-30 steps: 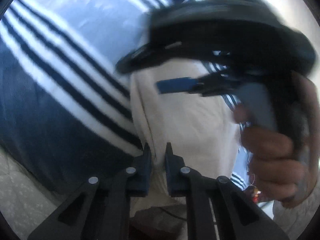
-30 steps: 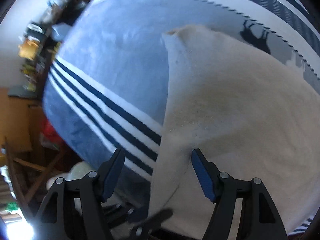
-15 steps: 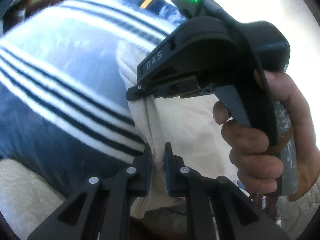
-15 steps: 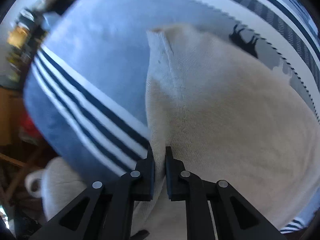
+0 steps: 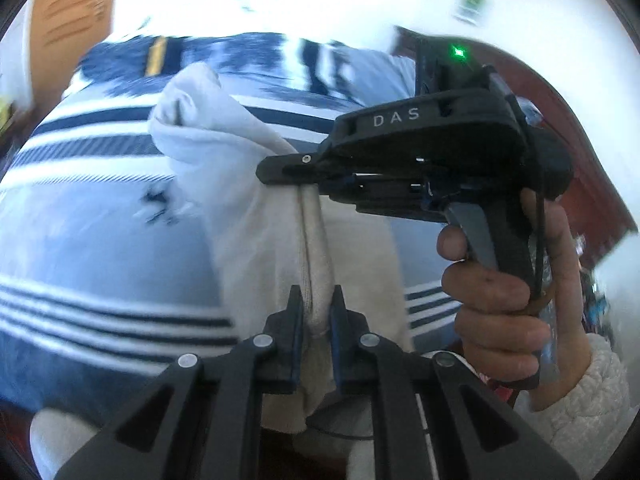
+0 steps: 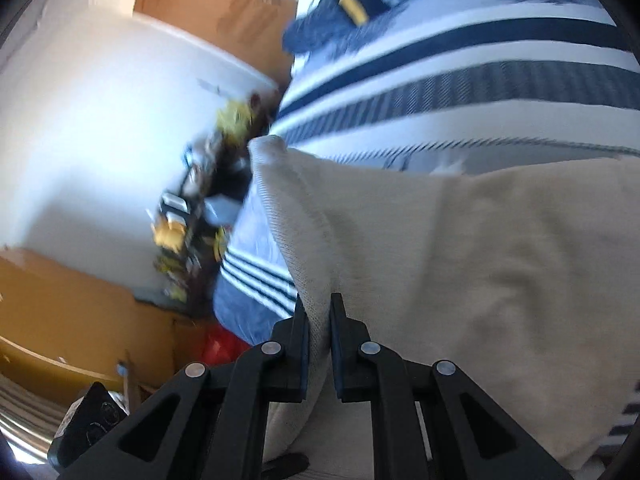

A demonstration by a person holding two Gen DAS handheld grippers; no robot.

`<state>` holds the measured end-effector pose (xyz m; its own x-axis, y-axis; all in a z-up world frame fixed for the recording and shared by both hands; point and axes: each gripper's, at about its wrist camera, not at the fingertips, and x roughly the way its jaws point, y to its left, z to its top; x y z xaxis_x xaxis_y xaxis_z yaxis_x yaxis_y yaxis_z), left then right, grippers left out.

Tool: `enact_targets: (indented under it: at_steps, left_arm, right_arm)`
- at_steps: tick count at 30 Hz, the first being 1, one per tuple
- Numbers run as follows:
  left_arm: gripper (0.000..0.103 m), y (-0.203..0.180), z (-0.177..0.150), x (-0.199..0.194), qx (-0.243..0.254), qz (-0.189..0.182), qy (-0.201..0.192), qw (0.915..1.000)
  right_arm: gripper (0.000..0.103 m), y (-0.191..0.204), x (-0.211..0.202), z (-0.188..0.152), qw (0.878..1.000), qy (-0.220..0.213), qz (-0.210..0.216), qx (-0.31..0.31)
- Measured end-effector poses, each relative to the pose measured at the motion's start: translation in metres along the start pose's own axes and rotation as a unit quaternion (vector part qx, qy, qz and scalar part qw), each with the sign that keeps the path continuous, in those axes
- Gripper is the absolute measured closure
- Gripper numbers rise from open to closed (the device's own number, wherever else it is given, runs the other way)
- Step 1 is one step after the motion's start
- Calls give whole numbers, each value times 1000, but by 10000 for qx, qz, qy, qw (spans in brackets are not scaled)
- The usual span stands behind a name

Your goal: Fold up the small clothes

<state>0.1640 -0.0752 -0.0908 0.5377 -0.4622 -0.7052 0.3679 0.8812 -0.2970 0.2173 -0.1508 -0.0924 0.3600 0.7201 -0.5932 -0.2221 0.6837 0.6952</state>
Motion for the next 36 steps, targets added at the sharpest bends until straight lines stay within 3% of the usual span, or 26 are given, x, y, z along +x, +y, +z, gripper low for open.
enact_targets:
  at_steps: [3,7,13,16,22,25,27,29,31,32,33,34,35,36]
  left_arm:
    - [92,-35,11,37,277,-226,188,9992]
    - [92,-69,1,84,401,-438,537,9968]
    - [92,-94,-11,142,351,-517,1072,9923]
    - [92,-105,-7,144,403,-523,961,9932]
    - [92,-113,13,146,402,-607,748,9945]
    - [91,-120,5,173,522,-465,1299,9891]
    - [89,-120,-9,198,629,-336,1715,9826]
    - [89,-109,-21,209,379,-406,2046,9773]
    - [83,-96,-24,199,124,-647,2039,9768]
    - [71,-88,-23,189,30,-689,1956,9783]
    - [58,-82,-22,181,-24,-696,1867,9800]
    - [53,-71,-18,170,-129,-694,1712,9827]
    - [48,-61,-16,161,-253,-704,1565,9848]
    - [48,-46,-10,150,-419,-707,1421,9864]
  right_arm:
    - [94,-35,-36,-2,9989,-380,42,263]
    - [94,-100,-68,-4,9944,-710,211,750]
    - [94,-184,-82,-9,9870,-711,284,1411]
    - [94,-194,-93,-8,9852,-788,491,1442]
    - [94,-165,-115,9,9937,-837,422,608]
    - [93,-174,-110,11,9963,-670,212,493]
    - [91,-203,-101,2,9951,-555,-257,775]
    - [89,-238,-90,-12,9905,-370,-648,1158]
    - [88,-259,-86,-27,9870,-341,-602,1449]
    - [88,-259,-91,-34,9867,-417,-539,1477]
    - [80,-254,-98,-38,9867,-510,-582,1431]
    - [67,-245,-106,-42,9866,-647,-657,1345]
    - [39,-233,-117,-43,9863,-880,-666,1227]
    - [30,-221,-125,-43,9865,-1079,-576,1089]
